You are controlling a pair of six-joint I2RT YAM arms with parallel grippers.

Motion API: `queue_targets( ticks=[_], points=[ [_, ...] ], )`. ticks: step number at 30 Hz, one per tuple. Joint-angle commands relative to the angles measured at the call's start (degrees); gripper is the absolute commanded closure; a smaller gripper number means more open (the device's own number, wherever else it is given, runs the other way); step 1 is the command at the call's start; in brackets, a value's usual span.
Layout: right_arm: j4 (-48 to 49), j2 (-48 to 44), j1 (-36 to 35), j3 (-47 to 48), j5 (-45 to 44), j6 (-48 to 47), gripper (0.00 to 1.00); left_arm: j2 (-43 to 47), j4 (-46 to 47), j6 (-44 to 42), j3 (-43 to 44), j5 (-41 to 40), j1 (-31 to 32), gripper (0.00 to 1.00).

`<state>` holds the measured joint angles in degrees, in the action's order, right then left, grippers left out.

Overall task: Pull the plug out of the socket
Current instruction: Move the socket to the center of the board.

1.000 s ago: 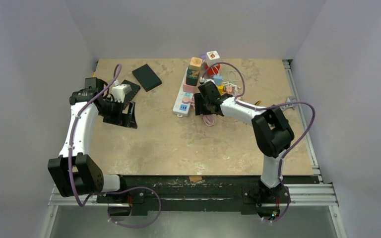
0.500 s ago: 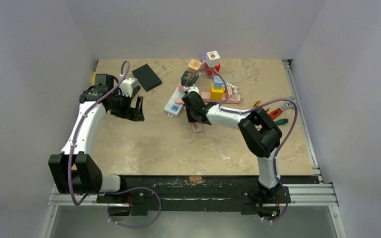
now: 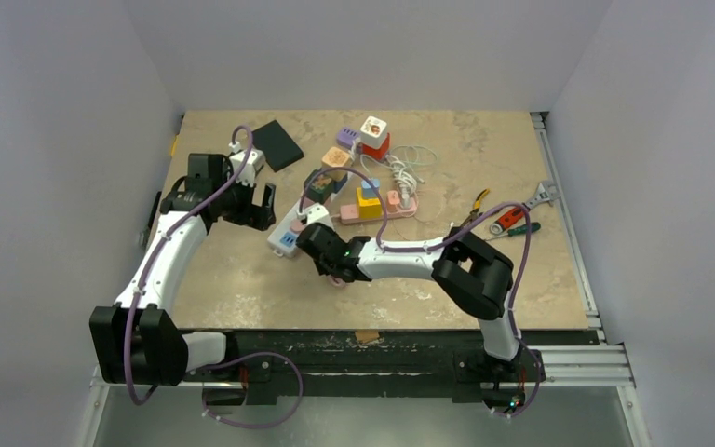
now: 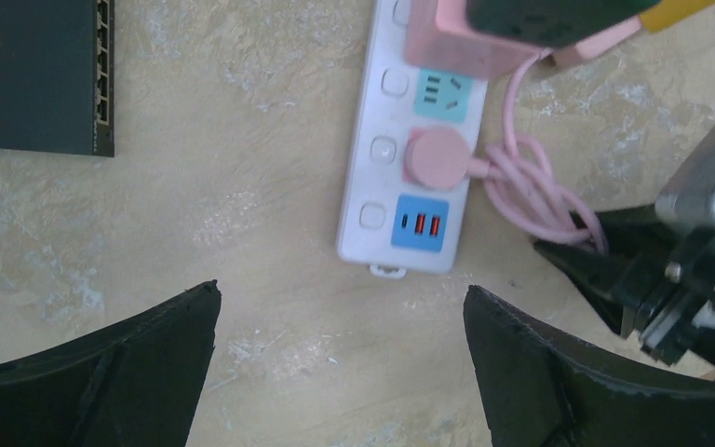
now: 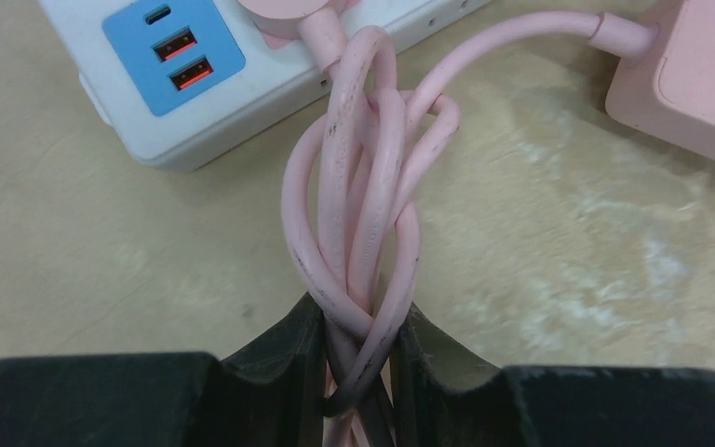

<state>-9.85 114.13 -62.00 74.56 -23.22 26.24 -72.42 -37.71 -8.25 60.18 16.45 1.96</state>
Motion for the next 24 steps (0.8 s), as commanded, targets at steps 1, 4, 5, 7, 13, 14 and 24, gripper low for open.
queue_targets(
  ticks=[1,4,5,7,13,14,24],
  points=[
    [-1.72,-1.26,-7.79,-0.11,10.71,3.21,0.98,2.09,2.83,0.79,-1.93,2.0,0.07,0.0],
    [-3.38,-1.97,-8.4,0.14,9.65,4.61,0.83,2.09,2.08,0.16,-3.02,4.26,0.07,0.0],
    [-4.36,-2.56,-8.4,-0.09,8.68,5.09,0.77,2.16,1.92,-0.14,-3.38,4.82,0.13,0.0],
    [-4.61,-4.12,-8.4,-1.47,8.01,5.97,0.66,2.21,1.35,-1.17,-4.25,5.15,0.28,0.0],
    [-6.16,-9.7,-6.57,-6.17,3.38,6.29,0.54,2.08,-3.49,-5.76,-4.54,3.9,0.29,0.0],
    [-6.46,-10.64,-6.31,-6.61,2.96,6.01,0.53,2.37,-4.47,-6.61,-4.59,4.0,0.25,0.0],
    [-7.13,-13.11,-6.21,3.75,1.32,-4.43,0.49,8.4,-3.88,-11.15,-8.18,6.02,-0.01,0.0]
  ],
)
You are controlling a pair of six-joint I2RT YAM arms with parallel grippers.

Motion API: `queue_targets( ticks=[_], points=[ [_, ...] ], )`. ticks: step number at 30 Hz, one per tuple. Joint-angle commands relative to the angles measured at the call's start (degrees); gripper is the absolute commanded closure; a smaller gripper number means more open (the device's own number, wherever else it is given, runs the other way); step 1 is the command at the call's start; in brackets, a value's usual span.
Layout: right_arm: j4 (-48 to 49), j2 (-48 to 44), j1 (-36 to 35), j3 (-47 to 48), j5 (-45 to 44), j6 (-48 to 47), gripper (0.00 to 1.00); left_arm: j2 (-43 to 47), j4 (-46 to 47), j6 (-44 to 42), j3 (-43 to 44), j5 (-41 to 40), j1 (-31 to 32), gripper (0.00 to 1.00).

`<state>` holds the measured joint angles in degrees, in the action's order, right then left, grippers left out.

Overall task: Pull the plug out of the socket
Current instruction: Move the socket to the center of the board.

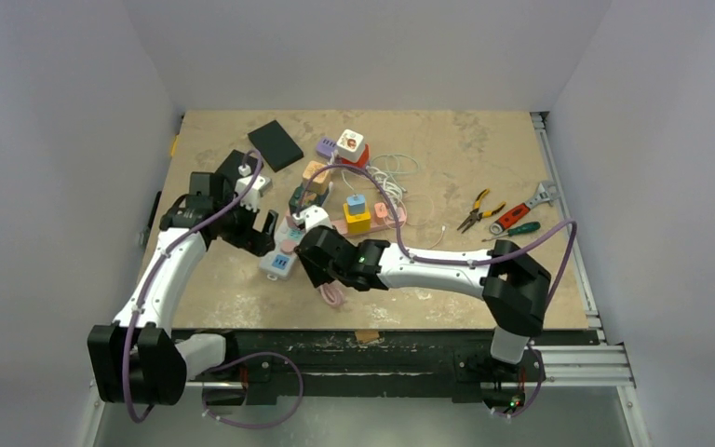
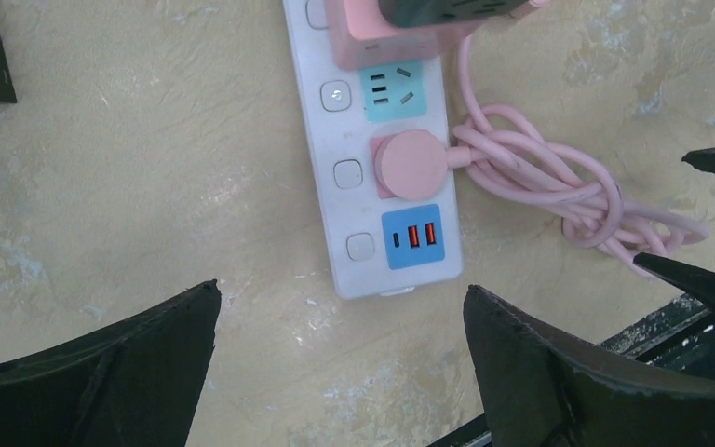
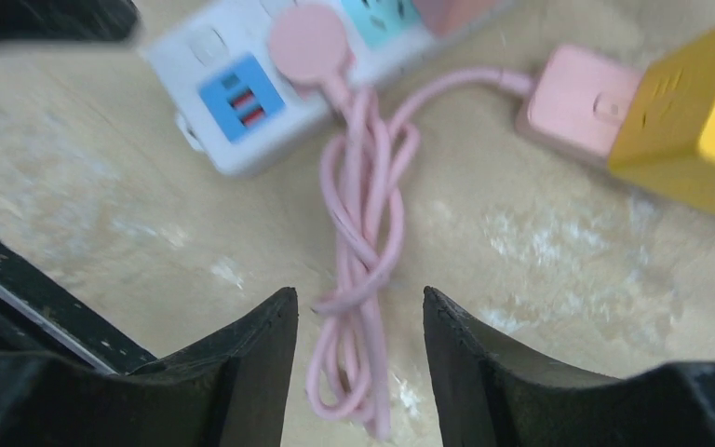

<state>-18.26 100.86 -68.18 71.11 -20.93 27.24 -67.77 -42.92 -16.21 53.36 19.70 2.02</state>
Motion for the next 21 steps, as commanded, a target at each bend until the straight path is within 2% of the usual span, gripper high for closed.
queue_targets(
  ticks=[1,4,8,12,21],
  points=[
    [2.18,1.46,0.05,8.75,-0.07,-6.93,0.5,4.5,1.48,-3.42,-1.53,3.91,-0.53,0.0],
    [2.91,6.6,0.07,14.19,1.33,-11.38,0.5,5.27,1.01,-3.4,-1.12,7.13,-1.98,0.0],
    [3.1,12.97,1.8,18.72,5.47,-13.35,0.52,3.97,-2.61,-3.83,1.74,14.32,-8.43,0.0],
    [4.55,15.02,4.15,18.19,7.54,-14.24,0.54,3.97,-5.04,-6.38,3.1,17.4,-13.08,0.0],
    [8.56,16.83,6.96,12.79,11.02,-15.2,0.57,4.91,-5.36,-6.71,3.1,20.12,-15.32,0.0]
  ],
)
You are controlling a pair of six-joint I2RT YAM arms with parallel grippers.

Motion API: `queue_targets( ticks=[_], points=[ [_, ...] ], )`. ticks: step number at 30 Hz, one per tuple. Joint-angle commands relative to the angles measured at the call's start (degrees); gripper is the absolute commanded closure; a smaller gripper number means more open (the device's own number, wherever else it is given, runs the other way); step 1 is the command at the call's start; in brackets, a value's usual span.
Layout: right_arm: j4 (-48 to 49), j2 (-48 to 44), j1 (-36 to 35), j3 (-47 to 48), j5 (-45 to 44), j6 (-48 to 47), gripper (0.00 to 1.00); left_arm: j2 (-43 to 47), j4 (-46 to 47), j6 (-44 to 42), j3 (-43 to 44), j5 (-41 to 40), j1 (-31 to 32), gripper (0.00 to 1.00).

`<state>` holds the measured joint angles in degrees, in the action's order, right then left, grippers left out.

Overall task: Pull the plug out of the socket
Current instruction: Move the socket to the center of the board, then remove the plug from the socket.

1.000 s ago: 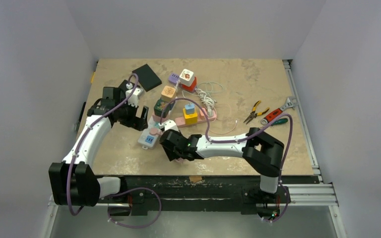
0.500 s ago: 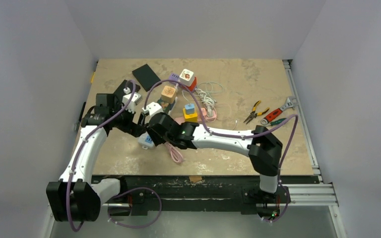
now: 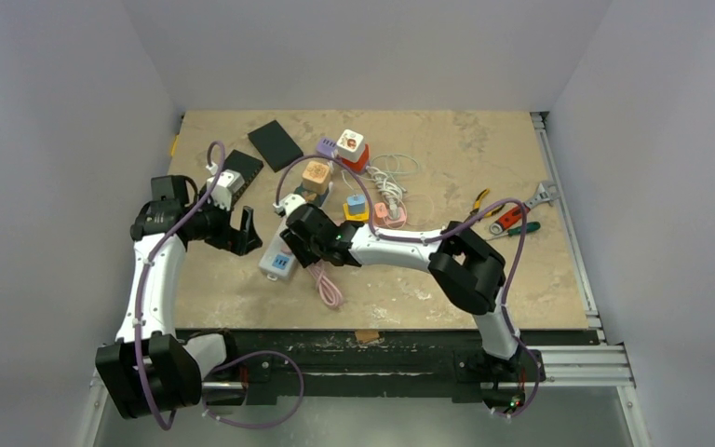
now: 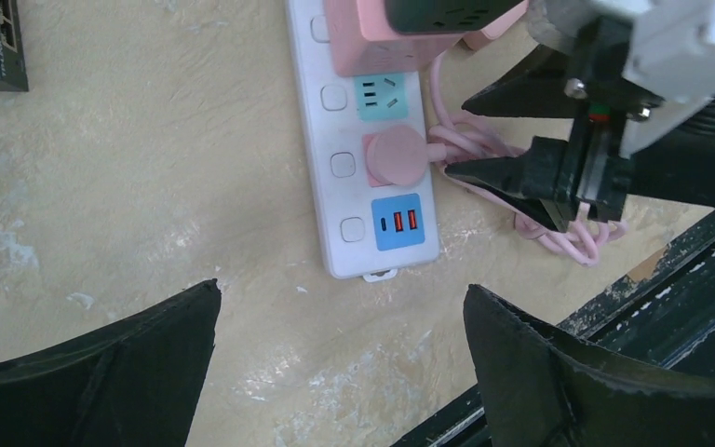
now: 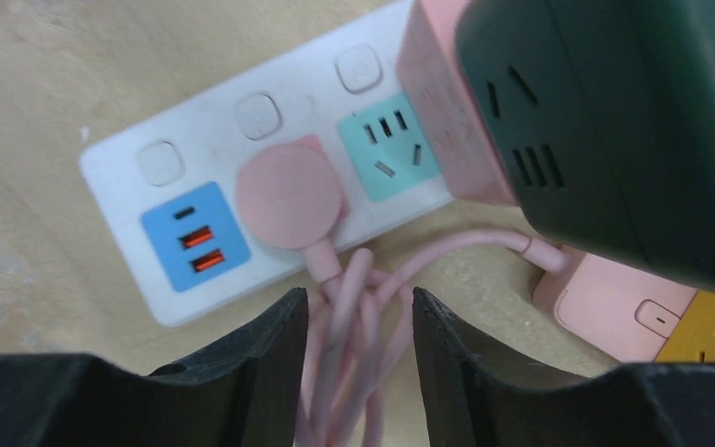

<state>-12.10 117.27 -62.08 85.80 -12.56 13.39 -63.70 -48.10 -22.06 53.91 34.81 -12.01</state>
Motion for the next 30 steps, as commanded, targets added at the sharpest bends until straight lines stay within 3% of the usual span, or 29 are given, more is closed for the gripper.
queue_targets(
  ticks=[1,7,10,14,15,23,30],
  points=[
    [2.76,0.92,1.17,-2.17,3.27,-1.35,0.57,0.77,-0.28,-0.85,2.54,5.68,-1.54,0.0],
    [4.22,3.48,2.16,-2.52,6.31,-1.42,0.6,1.0,-1.19,-2.17,2.4,6.5,-1.73,0.0],
    [5.3,4.26,2.21,-2.47,7.81,-1.31,0.66,1.69,-0.53,-2.95,1.68,6.74,-1.76,0.0],
    [6.65,3.66,2.35,-2.69,8.99,0.11,0.97,3.06,1.88,-4.65,0.46,6.98,-1.5,0.0],
    [6.85,2.89,2.55,-2.88,9.39,0.74,1.0,3.57,2.7,-5.53,-0.04,6.34,-1.12,0.0],
    [8.45,-3.21,6.72,-3.91,17.19,5.29,1.0,10.42,10.99,-18.37,-8.3,-5.99,7.99,0.0],
    [8.71,-5.59,8.35,-5.07,22.18,7.06,1.0,21.5,14.89,-37.23,-17.55,1.15,9.0,0.0]
  ],
)
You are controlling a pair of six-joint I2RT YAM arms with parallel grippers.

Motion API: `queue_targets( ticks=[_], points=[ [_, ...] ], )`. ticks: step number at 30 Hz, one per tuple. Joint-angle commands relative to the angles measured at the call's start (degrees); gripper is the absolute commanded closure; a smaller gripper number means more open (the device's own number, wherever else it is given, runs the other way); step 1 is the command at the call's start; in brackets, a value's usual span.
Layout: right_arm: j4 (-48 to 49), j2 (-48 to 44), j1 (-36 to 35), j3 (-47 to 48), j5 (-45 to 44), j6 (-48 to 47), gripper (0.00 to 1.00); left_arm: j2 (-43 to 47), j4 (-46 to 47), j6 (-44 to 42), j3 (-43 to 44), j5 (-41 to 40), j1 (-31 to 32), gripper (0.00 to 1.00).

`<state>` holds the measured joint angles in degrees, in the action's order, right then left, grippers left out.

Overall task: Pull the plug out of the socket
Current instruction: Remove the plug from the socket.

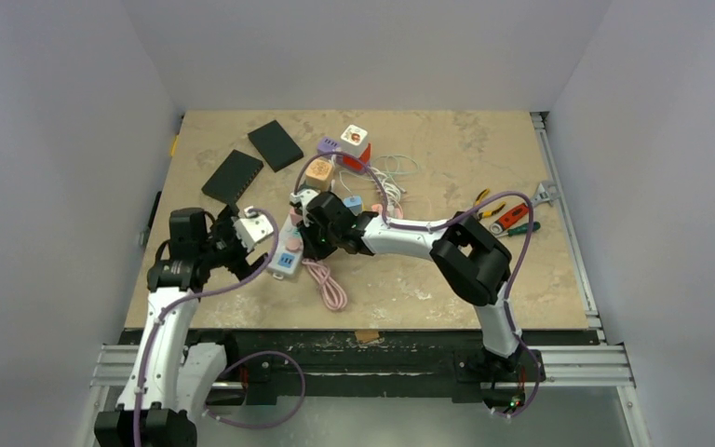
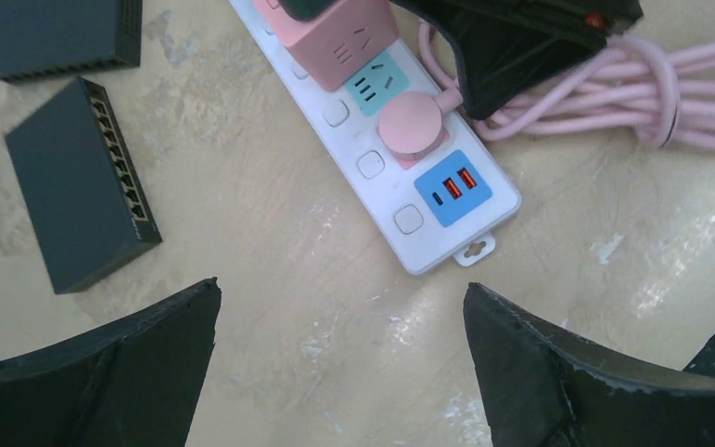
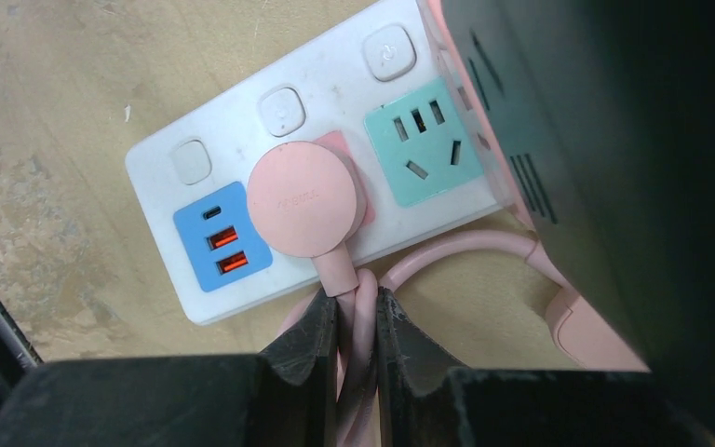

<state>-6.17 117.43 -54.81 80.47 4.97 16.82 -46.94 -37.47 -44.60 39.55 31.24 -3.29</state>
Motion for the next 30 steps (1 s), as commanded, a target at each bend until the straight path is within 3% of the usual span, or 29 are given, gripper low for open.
queue_targets(
  ticks=[1,7,13,20,23,30],
  points=[
    [2.58,-5.98,1.18,0.35,5.07,3.78,1.0,5.66,3.53,-17.29,-3.65,5.86,0.3,0.0],
    [1.35,-7.72,2.34,2.08,7.35,4.74,1.0,12.04,-0.71,-33.31,-7.01,13.51,0.3,0.0],
    [1.41,-9.4,3.68,3.2,8.94,5.26,1.0,18.14,-4.14,-48.13,-12.54,14.62,0.44,0.0],
    [2.21,-9.48,4.67,4.96,11.99,6.37,1.0,19.39,-3.0,-54.53,-16.8,14.42,0.38,0.0],
    [2.59,-9.96,4.77,5.44,13.22,6.71,1.0,17.88,2.12,-55.62,-19.02,14.33,0.43,0.0],
    [3.05,-10.59,4.81,6.32,16.46,8.17,1.0,12.3,28.21,-52.15,-26.03,16.58,0.52,0.03]
  ],
)
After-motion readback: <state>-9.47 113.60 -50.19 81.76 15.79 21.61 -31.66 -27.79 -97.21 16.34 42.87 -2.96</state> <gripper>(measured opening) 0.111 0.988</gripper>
